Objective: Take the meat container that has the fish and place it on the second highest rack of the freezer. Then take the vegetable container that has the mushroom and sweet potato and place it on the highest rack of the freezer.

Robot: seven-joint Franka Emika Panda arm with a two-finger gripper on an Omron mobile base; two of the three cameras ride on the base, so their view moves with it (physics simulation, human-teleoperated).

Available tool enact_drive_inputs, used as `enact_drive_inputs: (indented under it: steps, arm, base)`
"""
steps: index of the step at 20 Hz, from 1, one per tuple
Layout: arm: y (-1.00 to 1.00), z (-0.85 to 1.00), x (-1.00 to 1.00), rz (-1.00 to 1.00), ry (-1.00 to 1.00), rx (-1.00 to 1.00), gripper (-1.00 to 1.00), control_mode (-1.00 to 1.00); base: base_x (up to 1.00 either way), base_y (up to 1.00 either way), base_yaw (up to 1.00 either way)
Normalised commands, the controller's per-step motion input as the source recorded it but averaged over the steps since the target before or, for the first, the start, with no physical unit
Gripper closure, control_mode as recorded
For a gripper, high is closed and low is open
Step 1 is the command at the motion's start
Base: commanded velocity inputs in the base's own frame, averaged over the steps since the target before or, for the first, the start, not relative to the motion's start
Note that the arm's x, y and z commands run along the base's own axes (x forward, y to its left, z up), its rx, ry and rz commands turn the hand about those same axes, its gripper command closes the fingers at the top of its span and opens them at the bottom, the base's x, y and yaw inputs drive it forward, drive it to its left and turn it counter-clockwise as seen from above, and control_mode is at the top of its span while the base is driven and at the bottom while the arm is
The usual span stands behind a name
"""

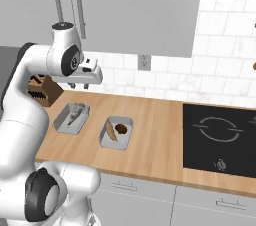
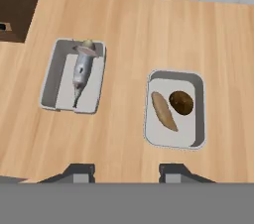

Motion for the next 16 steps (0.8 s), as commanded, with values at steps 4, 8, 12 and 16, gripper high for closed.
enact_drive_inputs:
  steps: [4, 8, 12, 16]
  arm:
    - [0.00, 0.00, 0.05, 0.00, 0.00, 0.00, -1.00, -1.00]
    - [0.00, -0.23, 0.00, -0.14, 0.01, 0.00, -1.00, -1.00]
    - [0.21, -0.63, 0.00, -0.20, 0.00, 0.00, -1.00, -1.00]
    - [0.63, -0.63, 0.01, -0.10, 0.01, 0.00, -1.00, -1.00]
  base:
    - [0.00, 0.00, 0.00]
    - [0.00, 0.00, 0.00]
    - [0.00, 0.00, 0.00]
    - [0.00, 0.00, 0.00]
